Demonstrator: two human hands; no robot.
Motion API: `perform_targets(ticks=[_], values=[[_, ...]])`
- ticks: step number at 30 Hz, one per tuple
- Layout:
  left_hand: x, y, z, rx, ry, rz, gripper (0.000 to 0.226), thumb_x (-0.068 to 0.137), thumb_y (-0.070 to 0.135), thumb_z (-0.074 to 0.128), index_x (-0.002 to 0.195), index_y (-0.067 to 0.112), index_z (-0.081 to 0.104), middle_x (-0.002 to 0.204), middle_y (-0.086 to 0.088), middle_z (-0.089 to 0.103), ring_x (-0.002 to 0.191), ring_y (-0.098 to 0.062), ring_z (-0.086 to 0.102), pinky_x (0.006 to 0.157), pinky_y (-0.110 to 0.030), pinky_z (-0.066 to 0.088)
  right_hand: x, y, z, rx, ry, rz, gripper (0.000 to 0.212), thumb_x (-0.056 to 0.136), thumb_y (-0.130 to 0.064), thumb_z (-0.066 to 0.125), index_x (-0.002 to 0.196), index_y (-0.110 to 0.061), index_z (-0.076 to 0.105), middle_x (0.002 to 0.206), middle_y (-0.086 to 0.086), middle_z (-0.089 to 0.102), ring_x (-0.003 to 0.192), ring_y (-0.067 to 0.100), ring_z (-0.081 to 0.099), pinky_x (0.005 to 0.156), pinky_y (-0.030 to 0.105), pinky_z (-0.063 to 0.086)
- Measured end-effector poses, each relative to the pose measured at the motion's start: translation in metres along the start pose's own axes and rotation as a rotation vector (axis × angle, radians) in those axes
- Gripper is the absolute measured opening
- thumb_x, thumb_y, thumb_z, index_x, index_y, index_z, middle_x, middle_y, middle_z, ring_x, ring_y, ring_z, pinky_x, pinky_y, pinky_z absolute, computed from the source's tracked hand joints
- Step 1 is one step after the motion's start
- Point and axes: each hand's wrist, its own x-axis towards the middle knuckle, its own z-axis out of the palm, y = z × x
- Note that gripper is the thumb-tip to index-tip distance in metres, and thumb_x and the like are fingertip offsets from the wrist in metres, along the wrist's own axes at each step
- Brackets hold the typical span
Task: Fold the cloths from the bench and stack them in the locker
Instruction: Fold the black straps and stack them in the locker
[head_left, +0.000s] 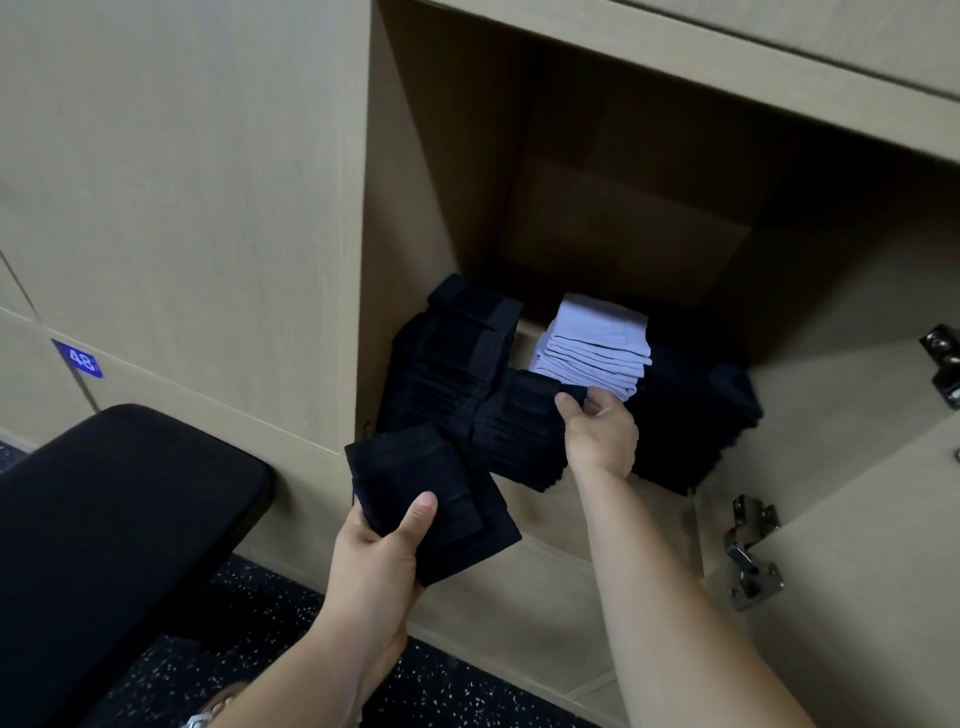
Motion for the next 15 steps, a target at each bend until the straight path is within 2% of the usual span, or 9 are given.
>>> perform_targets(ticks=[2, 5, 7, 9, 12, 15], values=[[0.001, 0.002, 0.000, 0.002, -0.004, -0.001, 0.026, 0.091, 0.008, 0.064, 0.113, 0.021, 0.064, 0.101, -0.002, 0.076, 0.094, -0.023, 0.072, 0.083, -0.042, 0.057, -0.004, 0.005, -0.001, 0.033, -0.018, -0.014, 0.035, 0.086, -0.039, 0.066, 0.112, -0.016, 0.061, 0.114, 0.002, 0.061, 0.110, 0.025, 0.057, 0.088, 0.038, 0.048], [0.002, 0.003, 0.002, 0.005, -0.003, 0.003, 0.025, 0.091, 0.009, 0.064, 0.114, 0.021, 0.064, 0.100, -0.001, 0.076, 0.092, -0.022, 0.073, 0.083, -0.041, 0.057, -0.014, 0.011, -0.001, 0.150, -0.153, 0.064, 0.056, 0.088, -0.039, 0.062, 0.133, -0.008, 0.050, 0.132, 0.007, 0.057, 0.122, 0.027, 0.054, 0.103, 0.042, 0.044], [0.001, 0.003, 0.002, 0.005, -0.007, 0.003, 0.024, 0.092, 0.008, 0.064, 0.112, 0.021, 0.064, 0.098, 0.001, 0.076, 0.089, -0.019, 0.073, 0.083, -0.041, 0.057, -0.021, 0.008, 0.001, 0.184, -0.229, 0.084, 0.063, 0.088, -0.044, 0.057, 0.141, -0.012, 0.043, 0.144, 0.006, 0.048, 0.133, 0.028, 0.046, 0.111, 0.047, 0.037], [-0.002, 0.003, 0.002, 0.006, -0.013, 0.003, 0.023, 0.092, 0.008, 0.063, 0.111, 0.021, 0.065, 0.098, 0.000, 0.076, 0.088, -0.019, 0.074, 0.083, -0.040, 0.056, -0.023, 0.003, 0.000, 0.180, -0.274, 0.090, 0.065, 0.095, -0.040, 0.053, 0.151, -0.017, 0.028, 0.155, 0.002, 0.033, 0.142, 0.026, 0.032, 0.117, 0.046, 0.028], [-0.008, 0.006, 0.000, 0.006, -0.031, 0.005, 0.024, 0.093, 0.007, 0.062, 0.113, 0.021, 0.064, 0.098, 0.000, 0.076, 0.088, -0.018, 0.074, 0.082, -0.040, 0.057, -0.025, 0.001, -0.004, 0.160, -0.304, 0.095, 0.067, 0.100, -0.034, 0.049, 0.155, -0.017, 0.015, 0.160, 0.003, 0.020, 0.146, 0.024, 0.023, 0.119, 0.042, 0.021], [-0.016, 0.012, -0.002, 0.013, -0.051, 0.012, 0.025, 0.093, 0.008, 0.062, 0.115, 0.020, 0.064, 0.101, 0.001, 0.076, 0.090, -0.018, 0.073, 0.081, -0.039, 0.057, -0.038, -0.009, -0.015, 0.227, -0.241, 0.067, 0.066, 0.098, -0.029, 0.054, 0.154, -0.016, 0.021, 0.158, 0.002, 0.026, 0.144, 0.020, 0.029, 0.118, 0.038, 0.025]])
